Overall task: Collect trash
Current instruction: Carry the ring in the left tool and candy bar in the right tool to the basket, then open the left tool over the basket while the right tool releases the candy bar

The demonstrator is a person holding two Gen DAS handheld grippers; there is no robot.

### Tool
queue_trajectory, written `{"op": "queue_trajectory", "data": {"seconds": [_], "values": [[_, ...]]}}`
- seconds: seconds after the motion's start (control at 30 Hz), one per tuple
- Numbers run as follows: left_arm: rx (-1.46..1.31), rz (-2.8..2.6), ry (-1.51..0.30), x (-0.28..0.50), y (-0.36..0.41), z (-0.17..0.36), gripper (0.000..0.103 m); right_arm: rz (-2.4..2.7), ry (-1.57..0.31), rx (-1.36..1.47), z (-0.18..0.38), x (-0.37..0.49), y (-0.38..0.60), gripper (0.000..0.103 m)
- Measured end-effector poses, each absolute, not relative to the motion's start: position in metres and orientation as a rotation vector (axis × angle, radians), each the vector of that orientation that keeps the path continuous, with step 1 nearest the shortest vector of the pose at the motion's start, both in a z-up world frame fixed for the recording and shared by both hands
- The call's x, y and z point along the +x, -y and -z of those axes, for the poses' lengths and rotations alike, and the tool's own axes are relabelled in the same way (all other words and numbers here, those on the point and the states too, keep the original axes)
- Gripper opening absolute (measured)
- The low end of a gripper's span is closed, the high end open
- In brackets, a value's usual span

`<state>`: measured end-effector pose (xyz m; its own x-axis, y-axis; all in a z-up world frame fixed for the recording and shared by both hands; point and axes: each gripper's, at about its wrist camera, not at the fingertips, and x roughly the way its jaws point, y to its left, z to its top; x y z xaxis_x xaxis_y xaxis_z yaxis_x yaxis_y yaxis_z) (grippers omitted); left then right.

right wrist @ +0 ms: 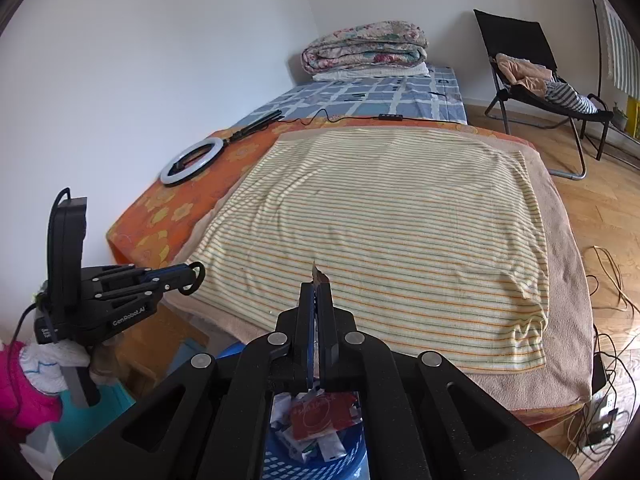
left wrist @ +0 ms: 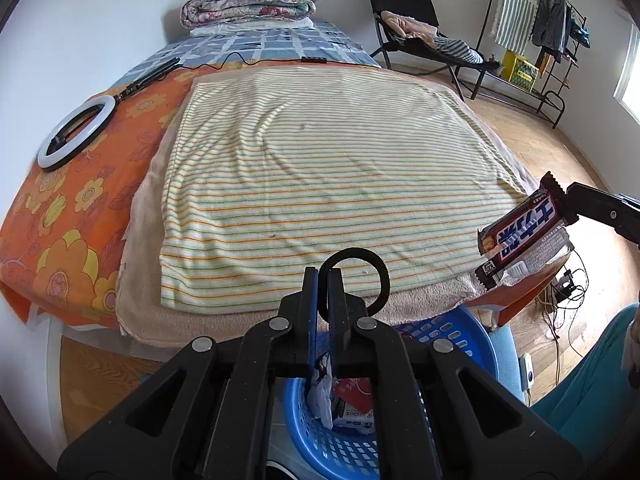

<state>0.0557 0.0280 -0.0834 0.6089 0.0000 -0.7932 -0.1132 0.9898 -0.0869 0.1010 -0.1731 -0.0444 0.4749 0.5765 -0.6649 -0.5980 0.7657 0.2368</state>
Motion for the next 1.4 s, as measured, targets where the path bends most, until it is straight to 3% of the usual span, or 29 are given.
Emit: {"op": "queue_trajectory", "data": {"seconds": [0.73,1.27,1.4], "values": [[-0.196,-0.082,-1.048,0.028,-0.013,0.153,0.002,-0.734,-0.928,-0.054,0.094,0.047,0.17,0.0],[-0.194,-0.093,-1.087,0.03,-0.014,0.167,0.002,-0.727,-1.007,-0.076,0.123,0.043,0.163,0.0],[-0.198,-0.081,-1.106,0.03,-0.011,0.172,0.008,-0.727,-1.038,-0.077,0.13,0.043,0.163,0.0]]}}
